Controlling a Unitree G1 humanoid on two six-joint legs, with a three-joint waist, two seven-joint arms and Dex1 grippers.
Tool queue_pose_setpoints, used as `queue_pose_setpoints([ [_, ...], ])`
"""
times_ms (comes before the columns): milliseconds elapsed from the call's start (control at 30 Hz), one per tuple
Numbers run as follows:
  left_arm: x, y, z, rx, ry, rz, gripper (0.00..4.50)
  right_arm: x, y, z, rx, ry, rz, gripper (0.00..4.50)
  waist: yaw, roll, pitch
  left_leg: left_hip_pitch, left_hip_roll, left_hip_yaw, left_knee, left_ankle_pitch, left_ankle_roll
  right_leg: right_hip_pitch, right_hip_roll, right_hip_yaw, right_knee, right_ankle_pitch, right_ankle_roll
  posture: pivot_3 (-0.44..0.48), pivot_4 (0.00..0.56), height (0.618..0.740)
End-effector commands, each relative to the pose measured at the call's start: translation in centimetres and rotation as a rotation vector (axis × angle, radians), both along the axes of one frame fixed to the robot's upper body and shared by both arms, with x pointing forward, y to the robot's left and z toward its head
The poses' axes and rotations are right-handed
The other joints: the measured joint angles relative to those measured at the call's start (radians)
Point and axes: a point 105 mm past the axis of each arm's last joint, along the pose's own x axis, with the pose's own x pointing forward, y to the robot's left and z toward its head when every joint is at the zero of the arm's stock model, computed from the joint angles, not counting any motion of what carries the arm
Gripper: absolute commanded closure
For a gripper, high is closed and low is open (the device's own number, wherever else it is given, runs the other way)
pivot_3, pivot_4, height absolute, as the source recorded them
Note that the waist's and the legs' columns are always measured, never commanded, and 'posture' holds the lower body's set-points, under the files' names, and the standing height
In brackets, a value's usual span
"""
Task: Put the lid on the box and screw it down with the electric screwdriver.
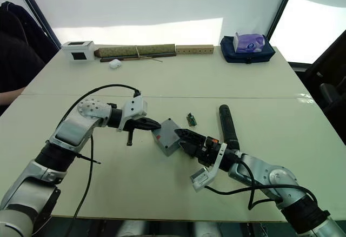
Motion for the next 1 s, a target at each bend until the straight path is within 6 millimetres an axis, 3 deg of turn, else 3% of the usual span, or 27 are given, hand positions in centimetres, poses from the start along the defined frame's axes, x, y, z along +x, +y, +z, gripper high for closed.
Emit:
queue_pose_setpoints([
  [33, -1.8, 1.3, -5.8, 0.165, 0.186, 0.019, 4.5, -0.1, 0.0, 1.5, 0.047, -0.031, 0.017, 0.03, -0.003, 0.002, -0.002, 0.0, 0.0, 0.0, 0.0, 0.0, 0.0, 0.0, 0.0, 0.0, 0.0, 0.0, 0.0, 0.0, 0.15, 0.74],
  [233, -1.9, 1.0, -4.6, 0.11, 0.18, 0.007, 4.5, 0.0, 0.0, 2.9, 0.147, 0.053, 0.023, 0.03, -0.015, 0.003, -0.002, 0.0, 0.0, 0.0, 0.0, 0.0, 0.0, 0.0, 0.0, 0.0, 0.0, 0.0, 0.0, 0.0, 0.15, 0.74],
  [367, -2.1, -0.3, -0.4, -0.114, 0.149, -0.033, 4.5, 0.3, -0.1, 3.4, 0.246, 0.272, 0.003, 0.03, -0.017, 0.002, 0.001, -0.001, 0.0, 0.0, 0.0, 0.0, 0.0, -0.001, 0.0, 0.0, 0.0, 0.0, 0.001, 0.0, 0.15, 0.74],
  [467, -1.6, 0.0, 1.3, -0.173, 0.115, 0.004, 4.5, 0.4, -0.1, 3.1, 0.274, 0.43, -0.019, 0.59, -0.017, -0.001, 0.009, -0.003, 0.001, -0.001, 0.0, 0.0, 0.0, -0.003, 0.0, 0.0, 0.0, 0.001, 0.002, 0.0, 0.15, 0.74],
  [633, -0.9, 1.8, 2.9, -0.206, 0.061, 0.083, 4.5, 1.2, -1.3, 1.4, 0.398, 0.799, -0.134, 2.5, -0.016, -0.003, 0.014, -0.005, 0.002, -0.001, -0.001, 0.0, 0.0, -0.006, 0.0, -0.001, 0.0, 0.002, 0.004, 0.0, 0.15, 0.74],
  [767, -0.3, 3.2, 2.9, -0.201, 0.034, 0.156, 4.5, 1.1, -1.4, 0.5, 0.491, 1.064, -0.18, 4.17, -0.016, -0.002, 0.017, -0.005, 0.002, -0.001, -0.007, 0.0, 0.0, -0.008, -0.001, -0.001, -0.002, 0.002, 0.004, 0.0, 0.15, 0.74],
  [800, -0.2, 3.4, 2.9, -0.205, 0.032, 0.167, 4.5, 0.9, -1.2, 0.3, 0.487, 1.11, -0.177, 4.41, -0.015, -0.001, 0.018, -0.005, 0.002, -0.001, -0.009, 0.0, 0.0, -0.008, -0.002, -0.001, -0.003, 0.002, 0.004, 0.0, 0.15, 0.74],
  [1000, 0.7, 3.9, 1.8, -0.19, 0.022, 0.22, 4.5, -0.5, -0.4, -0.9, 0.433, 1.262, -0.184, 4.41, -0.014, -0.001, 0.018, -0.009, 0.002, -0.001, -0.015, 0.0, 0.0, -0.01, -0.002, -0.004, -0.013, 0.003, 0.004, 0.0, 0.15, 0.74],
])
